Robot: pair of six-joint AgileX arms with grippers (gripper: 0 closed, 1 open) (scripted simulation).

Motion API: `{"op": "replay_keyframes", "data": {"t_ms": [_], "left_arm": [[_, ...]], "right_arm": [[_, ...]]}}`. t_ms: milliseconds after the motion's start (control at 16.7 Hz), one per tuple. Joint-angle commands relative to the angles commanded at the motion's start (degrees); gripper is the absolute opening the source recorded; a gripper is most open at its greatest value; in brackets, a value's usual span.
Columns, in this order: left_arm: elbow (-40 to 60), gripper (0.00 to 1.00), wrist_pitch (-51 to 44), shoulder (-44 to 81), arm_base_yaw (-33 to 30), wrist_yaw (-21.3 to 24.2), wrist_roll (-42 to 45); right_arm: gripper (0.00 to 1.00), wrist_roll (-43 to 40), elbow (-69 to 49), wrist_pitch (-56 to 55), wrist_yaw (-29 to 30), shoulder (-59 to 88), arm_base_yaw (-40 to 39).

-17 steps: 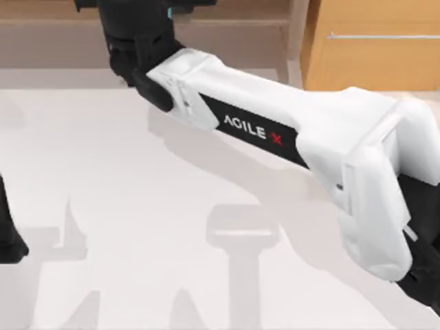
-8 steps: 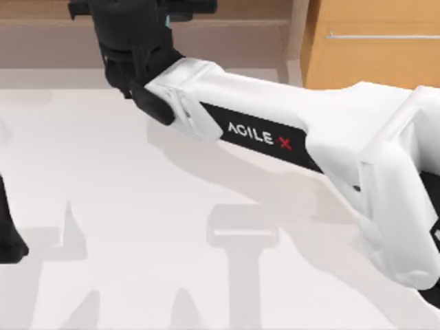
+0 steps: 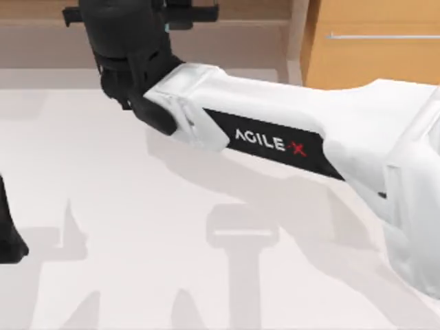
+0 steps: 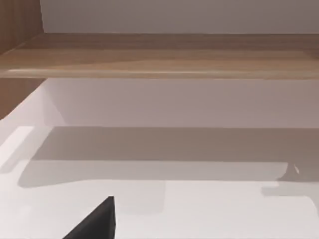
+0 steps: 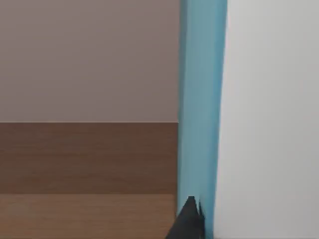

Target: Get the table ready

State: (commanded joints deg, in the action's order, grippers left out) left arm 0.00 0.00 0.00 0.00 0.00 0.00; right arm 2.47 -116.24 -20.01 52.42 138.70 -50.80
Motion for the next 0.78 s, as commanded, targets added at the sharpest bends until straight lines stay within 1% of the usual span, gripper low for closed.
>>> {"op": "replay_keyframes", "data": {"t_ms": [300,480,600,780], "left_arm": [[0.00,1.00,0.00,0.00,0.00,0.00,0.00],[0.00,1.00,0.00,0.00,0.00,0.00,0.00],[0.00,1.00,0.00,0.00,0.00,0.00,0.00],[0.00,1.00,0.00,0.00,0.00,0.00,0.00]], "right_arm": [[0.00,6.60,16.79,2.06,3.41,-12.82,-3.19],[0.00,11.94,28.70,3.11,5.04,-22.75,-3.59],[0.00,15.92,36.77,3.63,5.50,-29.54,-2.69],[0.00,22.39,48.40,4.05,4.62,-38.86,1.34]]}}
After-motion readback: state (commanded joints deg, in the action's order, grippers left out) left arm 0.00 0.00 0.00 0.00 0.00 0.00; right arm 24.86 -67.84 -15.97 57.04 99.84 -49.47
